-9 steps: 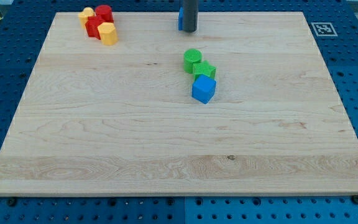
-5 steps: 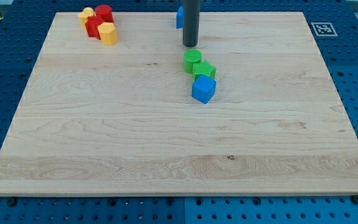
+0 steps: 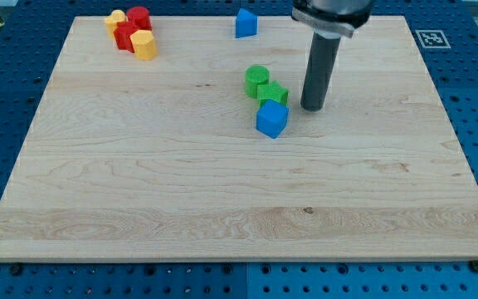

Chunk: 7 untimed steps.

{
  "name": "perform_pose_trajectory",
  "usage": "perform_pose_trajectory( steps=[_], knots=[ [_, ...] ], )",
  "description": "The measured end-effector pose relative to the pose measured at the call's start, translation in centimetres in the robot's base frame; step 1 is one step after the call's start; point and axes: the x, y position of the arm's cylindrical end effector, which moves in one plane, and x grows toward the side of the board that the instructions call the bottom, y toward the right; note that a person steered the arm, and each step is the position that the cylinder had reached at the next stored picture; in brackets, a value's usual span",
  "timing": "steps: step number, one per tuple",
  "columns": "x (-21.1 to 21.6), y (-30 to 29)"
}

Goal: Point your arm at blue cube

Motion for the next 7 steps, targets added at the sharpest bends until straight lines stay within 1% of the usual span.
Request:
perform_pose_trajectory(
  steps=[1,2,3,4,5,7],
  knots=[
    [3.4,0.6],
    [7.8,1.5],
    [9.6,-1.9],
    [8.8,-6.7],
    [5.8,-9.2],
    [4.8,-8.8]
  ],
)
